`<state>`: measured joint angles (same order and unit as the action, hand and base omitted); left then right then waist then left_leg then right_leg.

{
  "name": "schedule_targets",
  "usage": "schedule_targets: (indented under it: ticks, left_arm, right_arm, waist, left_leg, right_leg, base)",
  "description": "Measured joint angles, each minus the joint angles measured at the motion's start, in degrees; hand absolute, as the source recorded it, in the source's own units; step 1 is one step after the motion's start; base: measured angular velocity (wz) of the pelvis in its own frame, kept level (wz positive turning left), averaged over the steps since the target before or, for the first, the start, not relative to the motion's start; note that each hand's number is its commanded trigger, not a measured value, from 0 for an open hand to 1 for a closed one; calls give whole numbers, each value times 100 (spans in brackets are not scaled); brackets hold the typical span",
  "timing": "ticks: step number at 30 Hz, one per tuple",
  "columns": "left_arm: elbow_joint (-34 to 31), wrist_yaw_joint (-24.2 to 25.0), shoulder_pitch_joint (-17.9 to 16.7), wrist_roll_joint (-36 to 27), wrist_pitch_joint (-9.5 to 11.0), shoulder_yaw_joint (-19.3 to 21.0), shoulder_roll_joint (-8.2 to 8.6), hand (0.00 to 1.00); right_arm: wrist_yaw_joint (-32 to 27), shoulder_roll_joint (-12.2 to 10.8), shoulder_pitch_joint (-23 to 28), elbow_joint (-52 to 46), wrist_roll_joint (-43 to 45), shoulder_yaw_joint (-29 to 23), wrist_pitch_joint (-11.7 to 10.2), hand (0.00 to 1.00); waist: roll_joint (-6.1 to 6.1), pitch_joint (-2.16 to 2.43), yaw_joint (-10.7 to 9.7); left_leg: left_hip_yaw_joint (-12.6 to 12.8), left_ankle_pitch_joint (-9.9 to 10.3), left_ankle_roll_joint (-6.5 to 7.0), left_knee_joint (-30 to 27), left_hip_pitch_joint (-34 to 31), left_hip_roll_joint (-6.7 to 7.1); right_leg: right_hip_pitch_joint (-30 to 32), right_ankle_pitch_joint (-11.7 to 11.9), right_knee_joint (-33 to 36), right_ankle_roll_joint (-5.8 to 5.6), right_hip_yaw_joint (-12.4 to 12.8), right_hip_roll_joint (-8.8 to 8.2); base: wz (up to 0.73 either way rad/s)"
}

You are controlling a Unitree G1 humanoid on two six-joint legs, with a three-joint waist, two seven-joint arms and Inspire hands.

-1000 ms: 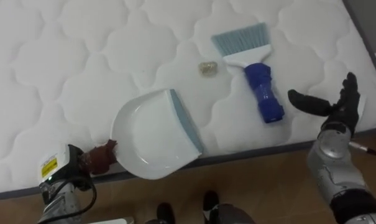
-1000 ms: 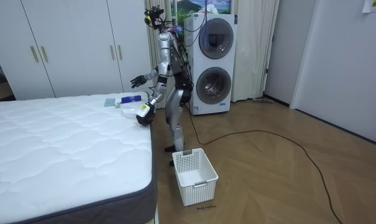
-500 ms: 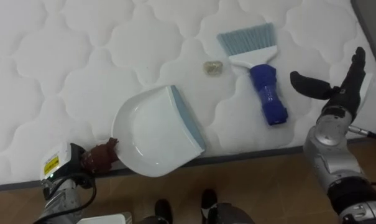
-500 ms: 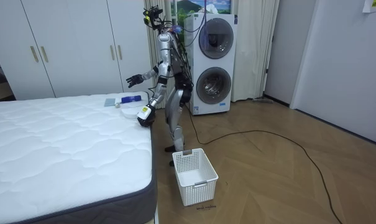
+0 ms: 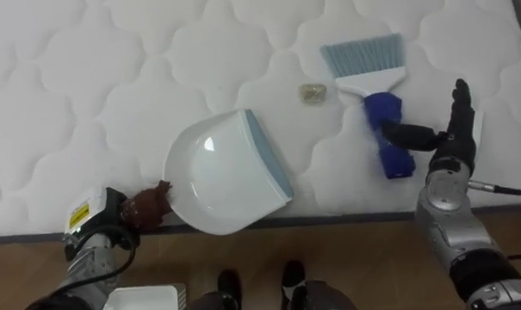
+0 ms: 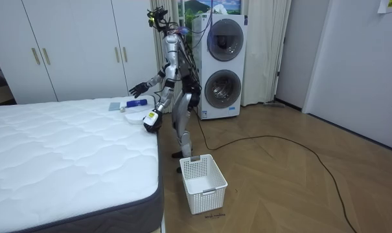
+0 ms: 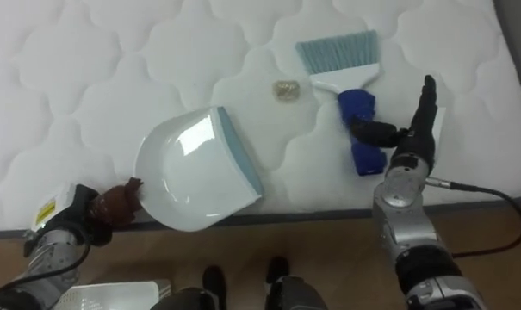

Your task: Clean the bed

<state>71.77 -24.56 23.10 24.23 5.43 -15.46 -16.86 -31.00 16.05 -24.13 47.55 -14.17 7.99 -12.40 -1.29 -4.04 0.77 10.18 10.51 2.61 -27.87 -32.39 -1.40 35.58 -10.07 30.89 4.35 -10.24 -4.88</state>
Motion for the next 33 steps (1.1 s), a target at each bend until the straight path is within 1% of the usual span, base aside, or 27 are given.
schedule_targets:
  ticks: [2, 3, 6, 10, 13, 16, 18, 21, 22, 24, 27, 31, 33]
  left_arm:
    - [-22, -3, 54, 4, 14, 0, 1, 100]
    - [-21, -3, 84, 5, 31, -1, 1, 100]
    - [-21, -38, 120, 10, 27, 3, 0, 100]
    - [-21, -139, 122, 10, -10, 3, 0, 100]
    - [-20, -212, 121, 8, -43, 4, 0, 100]
    - [-20, -277, 121, 9, -77, 4, 0, 100]
    - [-19, -361, 121, 9, -144, 3, 0, 100]
    - [-20, -419, 121, 11, -227, 2, 0, 100]
    - [-20, -421, 122, 16, -242, 2, 0, 100]
    - [-25, -423, 128, 21, -269, 1, 8, 100]
    - [-27, -449, 131, 17, -310, 13, 3, 100]
    - [-26, -452, 127, 18, -315, -3, 3, 100]
    - [-26, -452, 127, 17, -358, -11, 3, 100]
  right_arm:
    - [-1, 3, -32, 0, -2, 24, 0, 0]
    - [-1, 2, -34, 9, -2, 78, 0, 0]
    - [77, -3, -36, 7, 3, 271, 1, 0]
    - [256, -11, -36, 2, 105, 445, 2, 0]
    - [355, -6, -36, 2, 88, 445, 2, 0]
    - [370, -5, -36, 79, 78, 445, 2, 0]
    - [374, 1, -35, 156, 76, 445, 2, 0]
    - [394, 4, -35, 267, 74, 445, 17, 0]
    - [416, 4, -40, 314, 73, 445, 20, 0]
    - [542, 16, -79, 618, 77, 434, 43, 0]
    - [693, 52, -132, 807, 78, 435, 71, 0]
    - [801, 115, -235, 1132, 122, 475, 73, 0]
    - [835, 166, -303, 1358, 125, 544, 73, 0]
  waist:
    - [14, -9, 44]
    - [18, -12, 92]
    - [37, -23, 149]
    - [48, -25, 153]
    - [87, -23, 160]
    - [154, -18, 159]
    - [214, -22, 158]
    - [253, -15, 160]
    - [254, -15, 155]
    - [253, -15, 104]
    - [252, -15, 120]
    - [246, -18, 134]
    - [238, -22, 147]
  left_leg:
    - [-8, 1, 0, -45, -91, -6]
    - [-9, 24, -1, -98, -125, -13]
    - [-9, 49, -1, -170, -161, -25]
    - [-8, 67, 2, -222, -176, -27]
    - [-12, 78, 6, -272, -185, -36]
    - [-31, 78, 6, -282, -193, -35]
    - [-43, 78, 6, -279, -197, -33]
    - [-48, 77, 5, -265, -198, -31]
    - [-53, 77, 4, -264, -198, -28]
    - [-98, 77, 4, -277, -194, 28]
    - [-100, 77, 5, -284, -200, 30]
    - [-98, 76, 5, -318, -195, 43]
    - [-102, 77, 7, -341, -198, 47]
  right_leg:
    - [78, -3, 27, 5, -11, -3]
    - [114, -12, 84, 14, -10, -4]
    - [143, -40, 132, 24, -14, -7]
    - [161, -58, 188, 27, -8, -12]
    - [158, -58, 210, 27, -13, -11]
    - [152, -58, 207, 28, -34, -16]
    - [152, -58, 206, 29, -50, -20]
    - [153, -63, 206, 36, -69, -26]
    - [153, -66, 212, 41, -84, -35]
    - [158, -151, 328, 30, -126, -114]
    - [153, -154, 335, 28, -129, -117]
    - [151, -174, 390, 24, -129, -139]
    - [153, -191, 413, 23, -130, -148]
  base:
    - [5]
    - [0]
    - [0]
    - [0]
    - [0]
    - [0]
    - [0]
    - [0]
    - [9]
    - [17]
    - [3]
    - [3]
    - [0]
